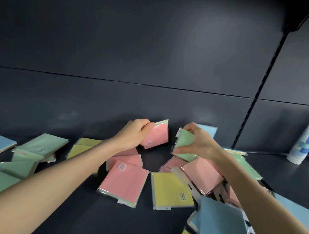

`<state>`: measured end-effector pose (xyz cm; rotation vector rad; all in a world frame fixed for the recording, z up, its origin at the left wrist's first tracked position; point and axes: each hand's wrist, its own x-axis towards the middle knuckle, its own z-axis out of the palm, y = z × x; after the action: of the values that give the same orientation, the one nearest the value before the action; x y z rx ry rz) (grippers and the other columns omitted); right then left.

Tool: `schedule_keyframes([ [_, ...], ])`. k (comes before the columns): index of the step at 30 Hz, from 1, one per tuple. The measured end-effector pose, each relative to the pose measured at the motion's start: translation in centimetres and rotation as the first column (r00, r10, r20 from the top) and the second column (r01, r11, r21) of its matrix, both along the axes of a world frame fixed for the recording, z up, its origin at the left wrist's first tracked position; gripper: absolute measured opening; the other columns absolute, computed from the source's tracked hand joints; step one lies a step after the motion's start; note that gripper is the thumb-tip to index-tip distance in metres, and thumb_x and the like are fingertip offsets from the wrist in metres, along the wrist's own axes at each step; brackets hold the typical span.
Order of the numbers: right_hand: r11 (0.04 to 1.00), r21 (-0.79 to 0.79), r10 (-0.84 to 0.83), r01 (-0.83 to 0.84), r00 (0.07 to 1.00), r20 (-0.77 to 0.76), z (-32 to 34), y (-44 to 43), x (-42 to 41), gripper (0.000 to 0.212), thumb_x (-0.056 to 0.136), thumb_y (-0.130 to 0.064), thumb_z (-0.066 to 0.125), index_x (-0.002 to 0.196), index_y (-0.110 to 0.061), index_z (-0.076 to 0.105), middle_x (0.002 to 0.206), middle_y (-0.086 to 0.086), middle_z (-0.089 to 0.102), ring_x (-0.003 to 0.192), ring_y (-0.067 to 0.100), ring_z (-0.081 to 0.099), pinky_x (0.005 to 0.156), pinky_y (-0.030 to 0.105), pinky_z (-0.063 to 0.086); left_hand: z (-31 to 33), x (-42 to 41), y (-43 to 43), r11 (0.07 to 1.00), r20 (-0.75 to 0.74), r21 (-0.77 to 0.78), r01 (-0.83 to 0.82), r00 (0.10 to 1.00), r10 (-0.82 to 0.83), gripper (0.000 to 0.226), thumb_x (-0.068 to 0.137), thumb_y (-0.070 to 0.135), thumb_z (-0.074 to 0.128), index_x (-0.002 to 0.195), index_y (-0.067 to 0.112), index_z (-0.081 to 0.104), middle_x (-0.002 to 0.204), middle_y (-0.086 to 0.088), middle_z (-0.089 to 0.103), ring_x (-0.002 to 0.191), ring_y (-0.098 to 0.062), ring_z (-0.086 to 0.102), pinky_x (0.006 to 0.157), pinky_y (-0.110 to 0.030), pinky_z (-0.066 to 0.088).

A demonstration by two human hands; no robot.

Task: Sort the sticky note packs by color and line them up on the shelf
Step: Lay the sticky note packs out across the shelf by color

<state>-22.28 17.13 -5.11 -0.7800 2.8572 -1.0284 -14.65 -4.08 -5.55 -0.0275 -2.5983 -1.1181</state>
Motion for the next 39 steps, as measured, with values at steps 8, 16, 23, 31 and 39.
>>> schedule_keyframes([
  [8, 0.966, -0.234, 0.107, -0.112, 0.994, -0.034, 2.5, -0.1, 2.3, 0.055, 0.073, -0.027, 0.080, 0.120, -0.018, 0.053, 0.103, -0.002, 0.062, 0.096, 0.019, 0.060, 0.085, 0.033, 0.050, 2.8, 2.8, 0.7, 0.932, 0.035, 0.362, -0.016, 0.999, 0.003, 0.037, 0.100, 0.034, 0.039, 0.098, 0.001, 0.056, 0.084, -0.008, 0.057, 0.070, -0.019, 0.066, 0.071, -0.036, 0.059],
  [16, 0.931, -0.319, 0.186, -0.175, 0.983, 0.004, 3.3, -0.7, 7.4, 0.038, 0.081, -0.026, 0.073, 0.110, -0.018, 0.049, 0.100, 0.000, 0.062, 0.090, 0.019, 0.063, 0.080, 0.033, 0.052, 3.8, 10.2, -0.5, 0.985, 0.023, 0.170, 0.024, 0.999, -0.028, 0.020, 0.095, 0.020, 0.053, 0.100, 0.001, 0.056, 0.084, -0.012, 0.063, 0.065, -0.020, 0.064, 0.056, -0.032, 0.056],
  [23, 0.922, -0.270, 0.301, -0.276, 0.952, 0.055, 2.3, -0.4, 11.4, 0.030, 0.085, -0.025, 0.069, 0.108, -0.014, 0.052, 0.087, -0.003, 0.062, 0.073, 0.012, 0.063, 0.062, 0.023, 0.051, 1.6, 15.7, -0.8, 0.997, 0.201, 0.079, 0.000, 0.980, -0.016, 0.013, 0.094, 0.023, 0.057, 0.094, 0.011, 0.062, 0.080, -0.004, 0.065, 0.071, -0.018, 0.063, 0.057, -0.027, 0.052],
  [31, 0.913, -0.246, 0.344, -0.325, 0.938, 0.037, 2.2, -1.5, 13.8, 0.023, 0.092, -0.023, 0.058, 0.111, -0.014, 0.050, 0.084, -0.004, 0.056, 0.072, 0.013, 0.055, 0.064, 0.025, 0.045, -1.1, 17.4, 0.2, 0.965, 0.145, -0.190, -0.183, 0.966, 0.212, 0.024, 0.087, 0.033, 0.065, 0.099, 0.011, 0.065, 0.092, -0.006, 0.066, 0.077, -0.015, 0.055, 0.069, -0.024, 0.041],
  [39, 0.878, -0.326, 0.381, -0.351, 0.924, 0.031, 4.5, -5.3, 16.8, 0.010, 0.092, -0.017, 0.059, 0.095, -0.019, 0.050, 0.090, 0.007, 0.063, 0.075, 0.020, 0.062, 0.064, 0.031, 0.049, 2.1, 21.8, -1.5, 0.991, 0.081, 0.011, -0.133, 0.988, 0.132, 0.023, 0.084, 0.038, 0.066, 0.102, 0.025, 0.060, 0.097, 0.010, 0.062, 0.093, -0.010, 0.061, 0.085, -0.029, 0.049],
])
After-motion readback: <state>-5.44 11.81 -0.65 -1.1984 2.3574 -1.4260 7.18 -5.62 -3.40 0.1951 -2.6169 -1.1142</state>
